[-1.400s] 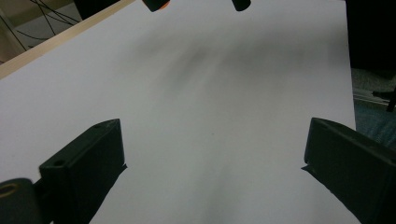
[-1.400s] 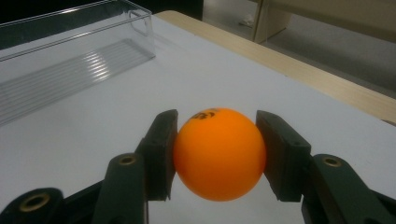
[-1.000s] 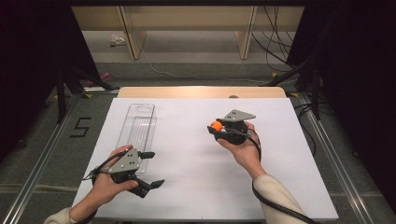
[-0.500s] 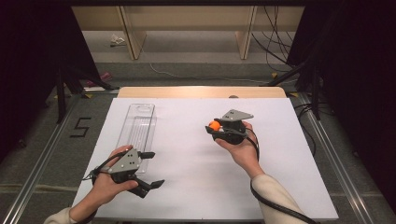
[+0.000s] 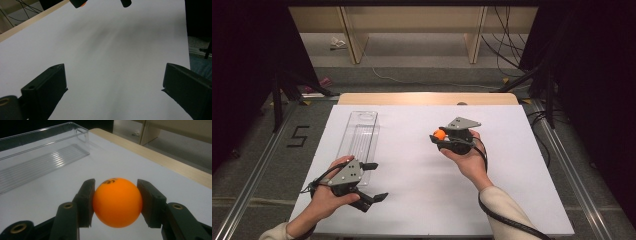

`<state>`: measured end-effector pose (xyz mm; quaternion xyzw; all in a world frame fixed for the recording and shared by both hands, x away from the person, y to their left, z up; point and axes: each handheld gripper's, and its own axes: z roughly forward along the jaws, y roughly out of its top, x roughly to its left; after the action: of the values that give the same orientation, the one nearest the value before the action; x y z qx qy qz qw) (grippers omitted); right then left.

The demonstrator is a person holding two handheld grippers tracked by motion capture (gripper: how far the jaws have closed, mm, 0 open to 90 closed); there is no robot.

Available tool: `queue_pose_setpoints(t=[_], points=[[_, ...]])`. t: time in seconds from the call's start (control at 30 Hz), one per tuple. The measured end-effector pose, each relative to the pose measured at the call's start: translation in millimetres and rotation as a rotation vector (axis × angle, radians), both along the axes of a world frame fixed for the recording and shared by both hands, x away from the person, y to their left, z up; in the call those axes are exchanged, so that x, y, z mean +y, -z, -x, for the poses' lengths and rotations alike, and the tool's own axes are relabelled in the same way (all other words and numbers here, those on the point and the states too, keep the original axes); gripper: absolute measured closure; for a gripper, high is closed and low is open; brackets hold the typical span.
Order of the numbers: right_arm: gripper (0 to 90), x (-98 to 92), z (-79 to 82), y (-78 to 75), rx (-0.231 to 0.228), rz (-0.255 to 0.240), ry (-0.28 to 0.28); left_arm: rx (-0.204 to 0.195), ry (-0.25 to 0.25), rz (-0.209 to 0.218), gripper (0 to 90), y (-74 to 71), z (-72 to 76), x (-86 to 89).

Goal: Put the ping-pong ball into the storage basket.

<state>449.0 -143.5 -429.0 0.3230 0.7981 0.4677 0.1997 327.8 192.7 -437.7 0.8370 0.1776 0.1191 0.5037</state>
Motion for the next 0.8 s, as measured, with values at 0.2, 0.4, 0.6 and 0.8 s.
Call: queue_pose_setpoints(t=[0.2, 0.4, 0.6, 0.8], points=[[51.5, 1.7, -0.2, -0.6, -0.002, -0.003, -0.002, 0.000, 0.000, 0.000, 4.6, 0.0, 0.1, 0.0], [51.6, 3.8, -0.5, -0.3, -0.001, -0.003, -0.006, 0.000, 0.001, -0.001, 4.6, 0.0, 0.1, 0.0], [51.5, 5.6, -0.8, -0.4, 0.001, -0.006, -0.008, 0.000, 0.001, -0.001, 4.6, 0.0, 0.1, 0.0], [51.5, 7.7, -1.1, -0.2, 0.001, -0.006, -0.013, 0.000, 0.001, -0.001, 4.6, 0.0, 0.1, 0.0]])
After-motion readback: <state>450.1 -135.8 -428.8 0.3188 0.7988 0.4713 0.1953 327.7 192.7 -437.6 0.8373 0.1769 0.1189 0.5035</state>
